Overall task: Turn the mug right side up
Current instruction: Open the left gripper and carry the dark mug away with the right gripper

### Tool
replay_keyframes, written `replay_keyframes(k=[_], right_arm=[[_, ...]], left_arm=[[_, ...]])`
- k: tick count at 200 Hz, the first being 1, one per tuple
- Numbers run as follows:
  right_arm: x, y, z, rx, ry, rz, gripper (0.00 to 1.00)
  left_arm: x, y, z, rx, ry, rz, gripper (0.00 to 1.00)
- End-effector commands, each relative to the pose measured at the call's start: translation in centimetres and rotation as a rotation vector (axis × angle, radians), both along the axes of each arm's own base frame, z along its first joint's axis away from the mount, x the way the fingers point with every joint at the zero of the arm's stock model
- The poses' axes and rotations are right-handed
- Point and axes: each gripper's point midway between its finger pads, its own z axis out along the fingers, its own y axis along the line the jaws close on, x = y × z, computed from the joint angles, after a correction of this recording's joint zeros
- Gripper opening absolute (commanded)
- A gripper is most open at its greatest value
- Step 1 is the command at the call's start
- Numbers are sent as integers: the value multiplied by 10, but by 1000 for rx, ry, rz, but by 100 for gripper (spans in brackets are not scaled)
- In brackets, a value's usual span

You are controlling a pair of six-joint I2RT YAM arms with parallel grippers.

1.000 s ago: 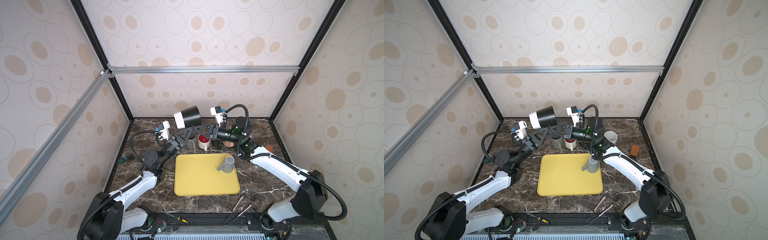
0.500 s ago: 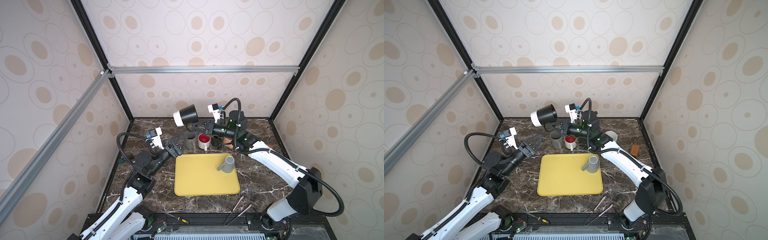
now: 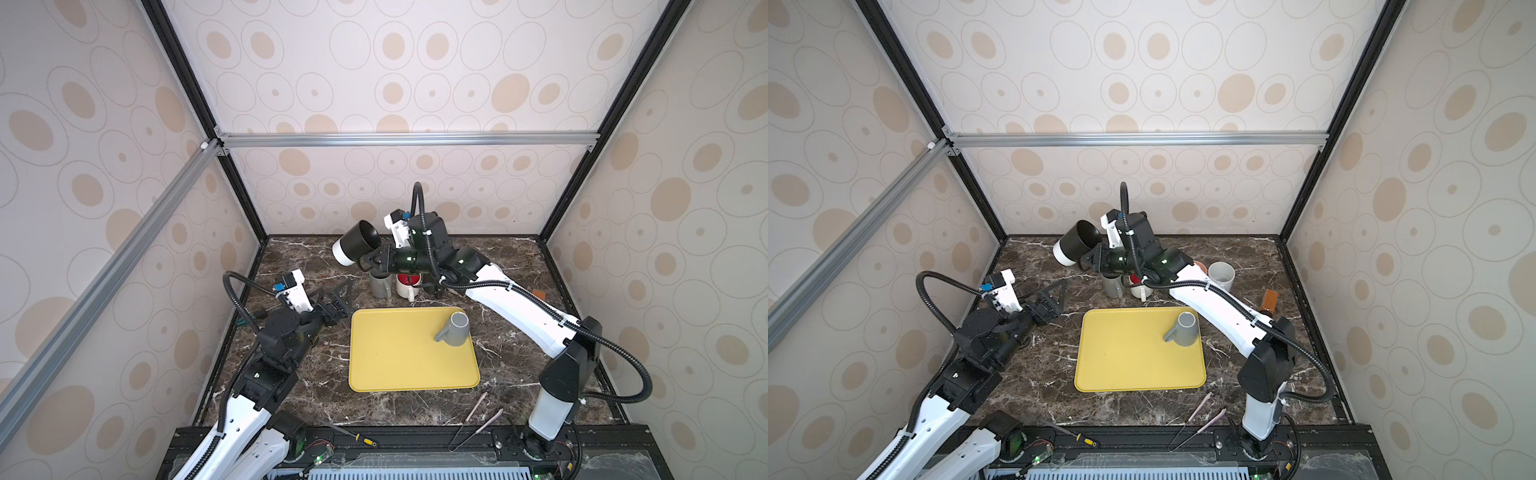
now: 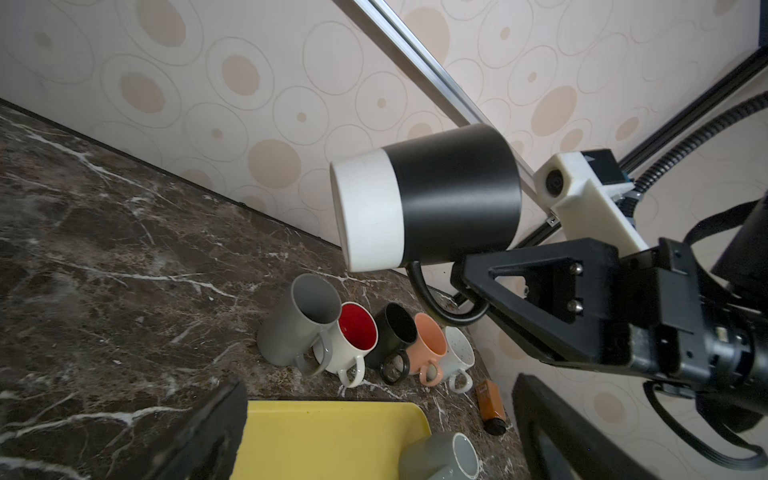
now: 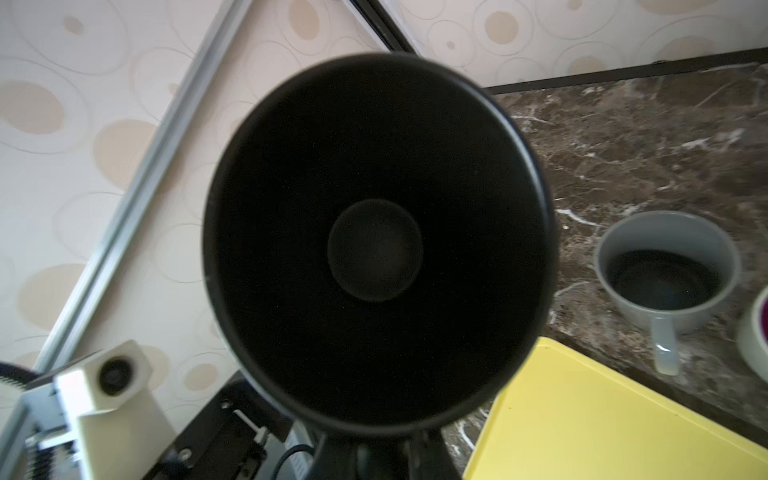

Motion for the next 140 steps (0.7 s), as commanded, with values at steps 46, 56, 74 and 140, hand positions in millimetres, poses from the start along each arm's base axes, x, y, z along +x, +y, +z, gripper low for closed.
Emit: replay_keyframes(k=[46, 56, 74, 140], right_arm=[[32, 24, -15, -203, -153, -111, 0], [34, 29, -22, -225, -151, -117, 0], [36, 40, -37, -265, -152, -118, 0], [58, 55, -89, -410, -159, -178, 0]], left_arm=[[-10, 48, 31, 47, -22, 212, 100], [-11, 49, 34, 54, -29, 213, 100], [-11, 48, 35, 55, -33, 206, 100], [-11, 44, 26, 57, -20, 186, 100]])
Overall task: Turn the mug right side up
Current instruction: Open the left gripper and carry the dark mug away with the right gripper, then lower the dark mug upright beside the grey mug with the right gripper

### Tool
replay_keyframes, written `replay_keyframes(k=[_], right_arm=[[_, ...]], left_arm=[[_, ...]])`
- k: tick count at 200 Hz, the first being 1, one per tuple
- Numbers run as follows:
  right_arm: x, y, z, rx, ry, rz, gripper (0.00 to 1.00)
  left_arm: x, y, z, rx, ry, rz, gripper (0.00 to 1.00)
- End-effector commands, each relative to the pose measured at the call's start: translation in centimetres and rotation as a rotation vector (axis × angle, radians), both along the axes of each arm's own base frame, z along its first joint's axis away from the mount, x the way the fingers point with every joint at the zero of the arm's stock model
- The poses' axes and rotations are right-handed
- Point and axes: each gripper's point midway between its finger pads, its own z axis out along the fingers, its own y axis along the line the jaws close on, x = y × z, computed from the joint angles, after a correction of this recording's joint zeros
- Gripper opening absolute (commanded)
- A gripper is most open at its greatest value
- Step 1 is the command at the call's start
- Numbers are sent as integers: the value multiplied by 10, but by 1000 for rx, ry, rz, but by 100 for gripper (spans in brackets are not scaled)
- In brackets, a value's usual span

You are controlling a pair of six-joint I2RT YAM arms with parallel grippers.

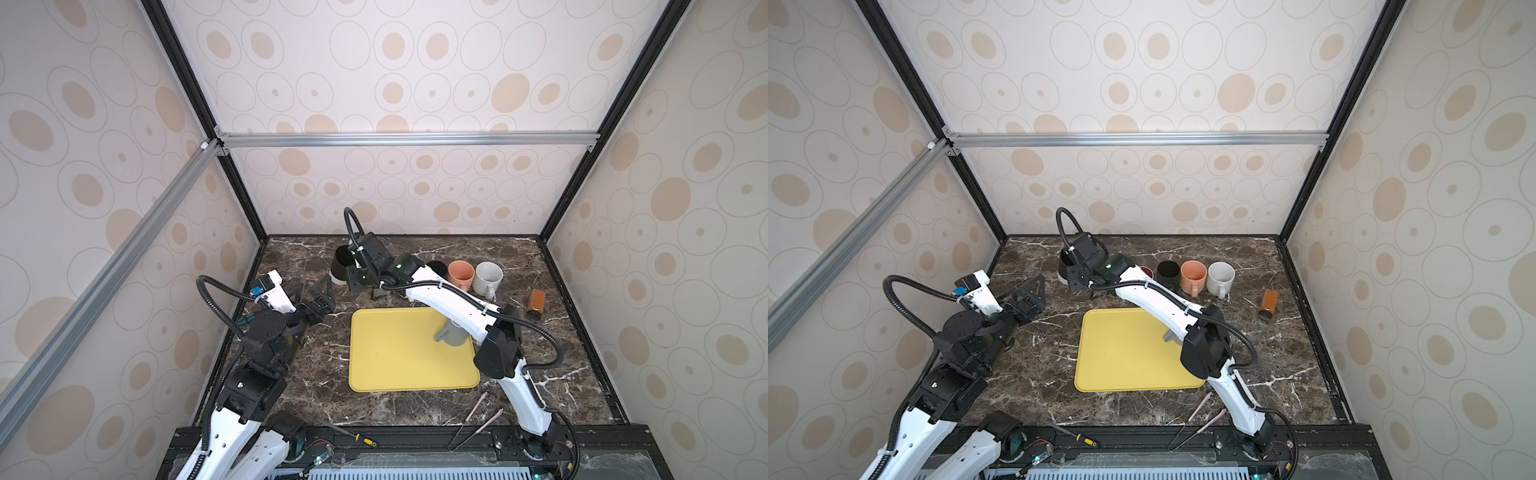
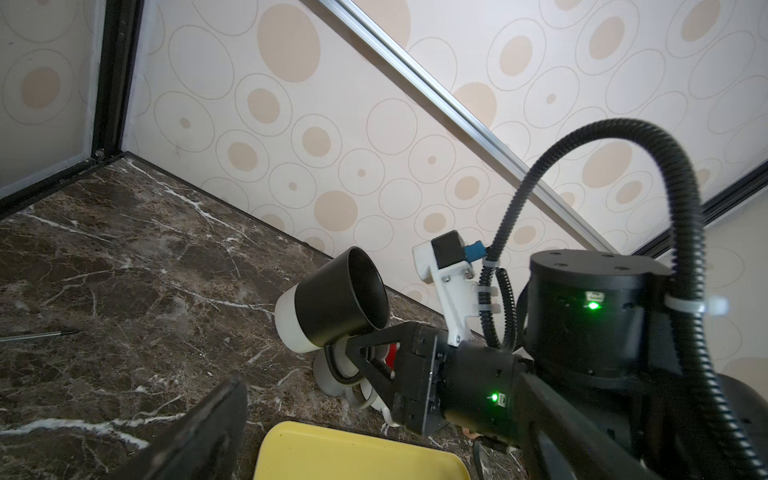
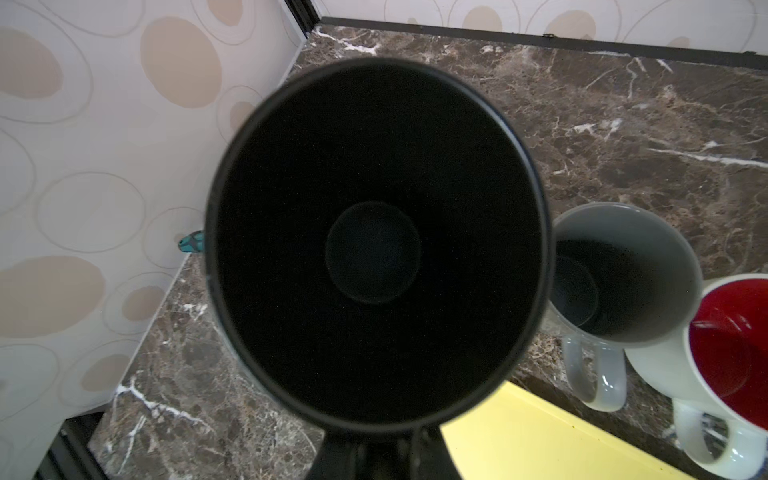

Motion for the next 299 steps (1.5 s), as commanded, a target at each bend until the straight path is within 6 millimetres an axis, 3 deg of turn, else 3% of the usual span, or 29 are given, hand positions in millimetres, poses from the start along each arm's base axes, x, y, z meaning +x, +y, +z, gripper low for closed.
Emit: replay_keyframes(k=[1, 36, 140, 299], right_arm=[[20, -1, 32, 20, -118, -55, 0], [31, -1, 5, -41, -115, -95, 0], [49, 3, -43, -118, -109, -142, 0], [53, -3, -88, -187, -51, -144, 0]], left_arm=[[-3, 5, 8, 15, -21, 12, 100], [-1, 2, 3, 10, -13, 0, 100], [2, -6, -11, 0, 9, -37, 100], [0, -10, -25, -18, 29, -60, 100]])
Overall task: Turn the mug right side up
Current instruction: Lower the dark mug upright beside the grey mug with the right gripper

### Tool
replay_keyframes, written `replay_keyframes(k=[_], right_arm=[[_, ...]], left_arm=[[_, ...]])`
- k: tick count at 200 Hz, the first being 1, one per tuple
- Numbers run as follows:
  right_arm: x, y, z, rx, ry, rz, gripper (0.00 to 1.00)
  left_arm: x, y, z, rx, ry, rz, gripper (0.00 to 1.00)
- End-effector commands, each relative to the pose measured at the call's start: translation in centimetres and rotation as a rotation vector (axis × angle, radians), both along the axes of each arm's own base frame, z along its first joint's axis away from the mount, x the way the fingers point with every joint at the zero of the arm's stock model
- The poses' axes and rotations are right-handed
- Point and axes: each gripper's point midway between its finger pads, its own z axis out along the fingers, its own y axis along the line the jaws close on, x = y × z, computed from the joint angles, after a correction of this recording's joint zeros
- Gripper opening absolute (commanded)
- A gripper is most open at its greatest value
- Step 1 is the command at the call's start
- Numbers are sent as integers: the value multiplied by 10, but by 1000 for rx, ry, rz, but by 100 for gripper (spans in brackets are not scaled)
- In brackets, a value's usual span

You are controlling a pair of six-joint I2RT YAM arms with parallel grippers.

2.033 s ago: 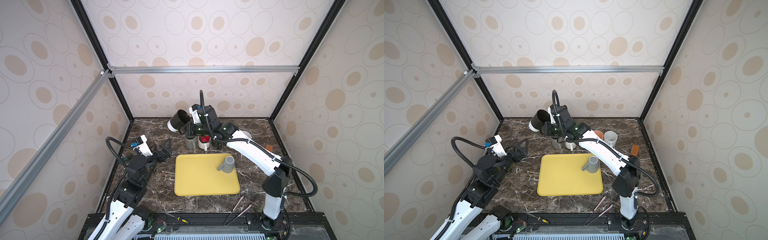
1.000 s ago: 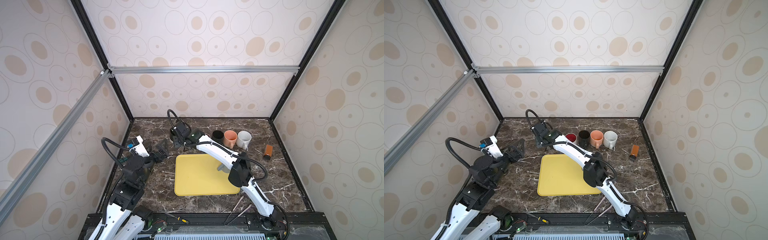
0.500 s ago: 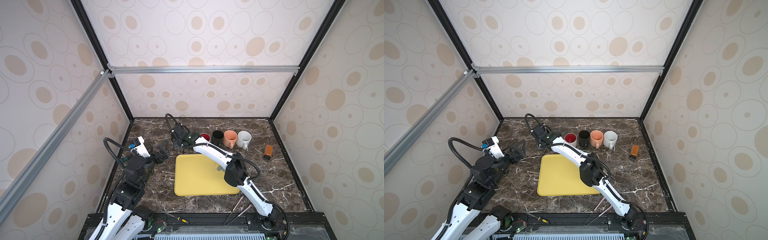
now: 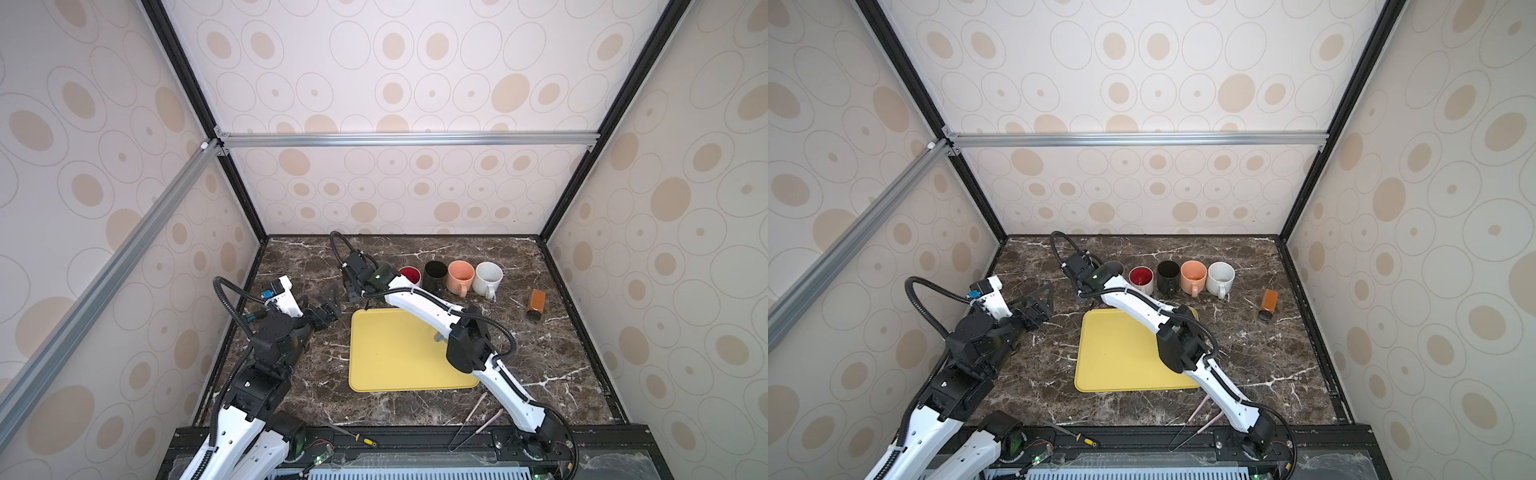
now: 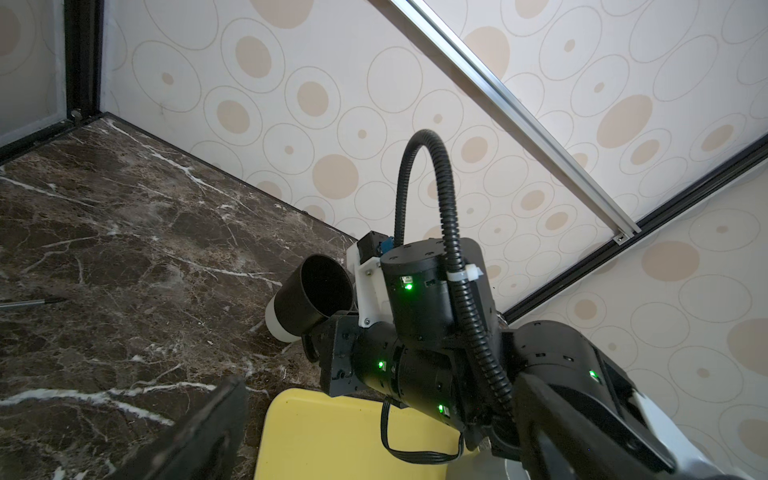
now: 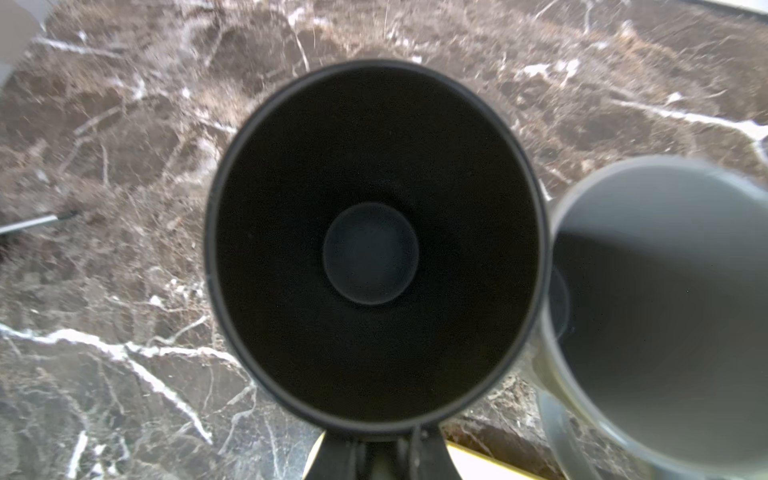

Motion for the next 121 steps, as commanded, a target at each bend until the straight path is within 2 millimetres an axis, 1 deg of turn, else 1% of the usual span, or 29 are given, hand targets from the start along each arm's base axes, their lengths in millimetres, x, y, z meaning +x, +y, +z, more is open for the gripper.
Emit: replay_keyframes(k=[1, 79, 121], right_arm=[[15, 3, 21, 53, -61, -33, 0], [16, 3, 12, 46, -51, -39, 0], [19, -5, 10, -4, -72, -58, 0]], left_arm=[[-1, 1, 9, -28, -31, 2, 100], [-3, 5, 6, -22, -31, 13, 100], [-3, 4, 0, -28, -21, 12, 100]])
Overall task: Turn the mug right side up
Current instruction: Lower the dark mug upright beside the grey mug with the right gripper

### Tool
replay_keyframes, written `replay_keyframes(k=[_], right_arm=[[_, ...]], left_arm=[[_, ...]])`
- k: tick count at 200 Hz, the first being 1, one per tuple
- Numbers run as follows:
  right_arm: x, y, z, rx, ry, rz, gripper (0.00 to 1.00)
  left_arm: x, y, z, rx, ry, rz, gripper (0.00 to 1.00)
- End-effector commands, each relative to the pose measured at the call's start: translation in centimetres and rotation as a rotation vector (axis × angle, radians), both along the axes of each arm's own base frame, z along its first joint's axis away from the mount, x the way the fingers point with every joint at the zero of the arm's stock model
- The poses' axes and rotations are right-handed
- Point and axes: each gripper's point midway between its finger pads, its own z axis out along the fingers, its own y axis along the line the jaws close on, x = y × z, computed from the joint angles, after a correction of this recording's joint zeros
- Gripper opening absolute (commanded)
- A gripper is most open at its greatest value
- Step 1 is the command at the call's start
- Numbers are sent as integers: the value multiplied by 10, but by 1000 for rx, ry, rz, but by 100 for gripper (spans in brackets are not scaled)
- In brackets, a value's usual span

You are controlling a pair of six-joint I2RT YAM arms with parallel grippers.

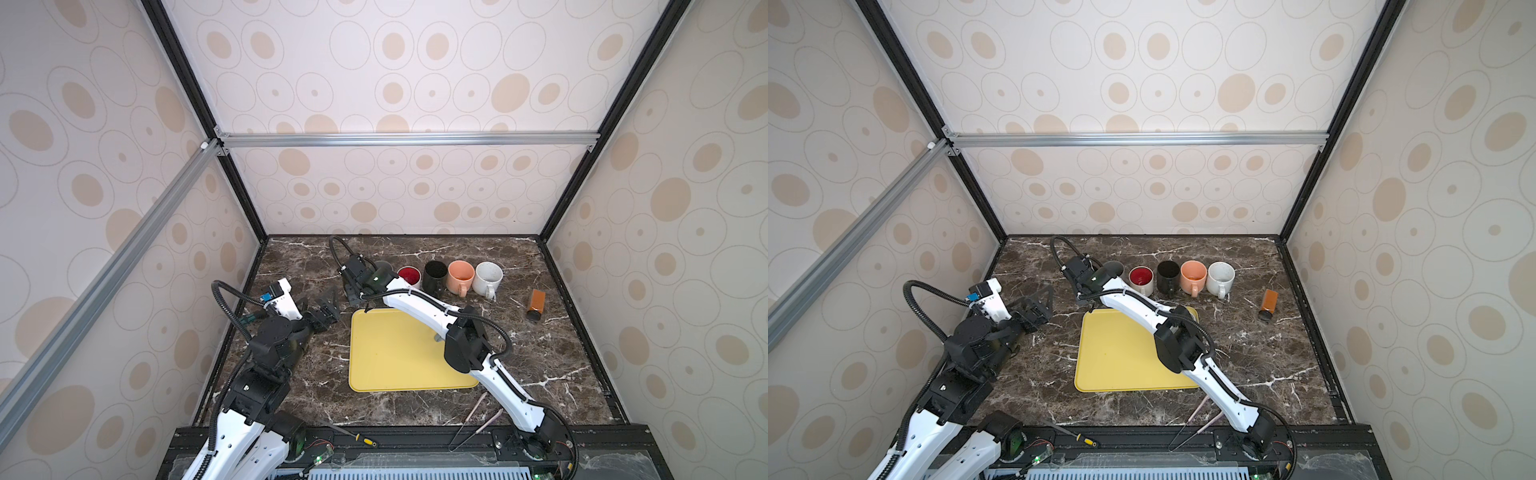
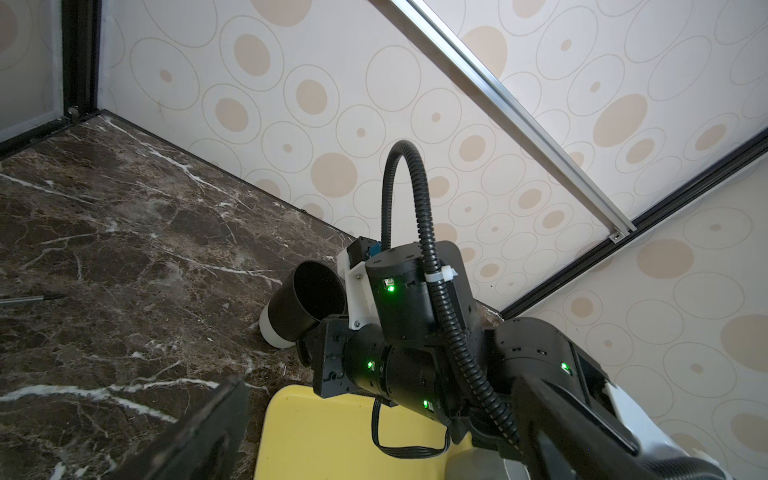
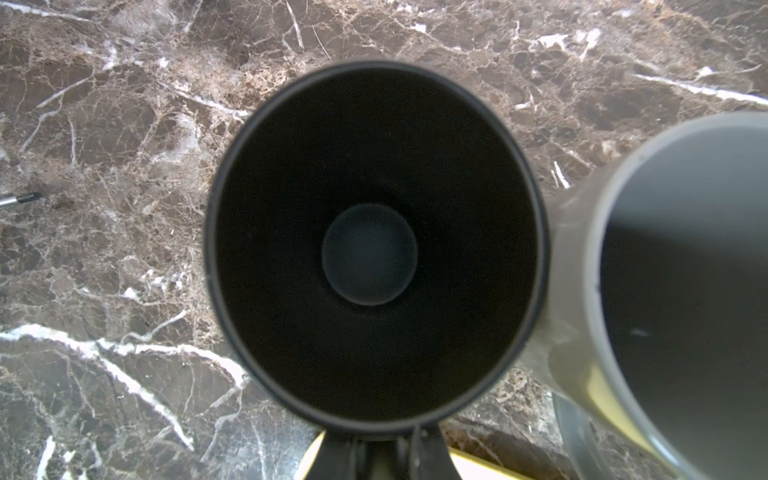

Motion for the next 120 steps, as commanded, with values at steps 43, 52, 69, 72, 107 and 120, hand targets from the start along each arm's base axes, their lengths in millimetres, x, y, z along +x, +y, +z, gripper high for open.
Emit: replay_keyframes(k=[43, 52, 69, 72, 107, 120], right_arm=[[18, -5, 18, -32, -111, -44, 0], [18, -5, 17, -34, -111, -45, 0], [18, -5, 15, -38, -109, -44, 1], [18, -5, 14, -38, -107, -43, 3], [15, 0, 12, -23, -89, -22, 21], [14, 0, 15, -19, -88, -22, 26]], left_arm=[[1, 3, 1, -24, -15, 13, 100], [1, 2, -1, -25, -13, 11, 100], [1, 2, -2, -26, -11, 10, 100], [1, 1, -3, -27, -9, 8, 100], [1, 1, -4, -27, -10, 7, 100], [2, 1, -3, -25, -11, 7, 100]])
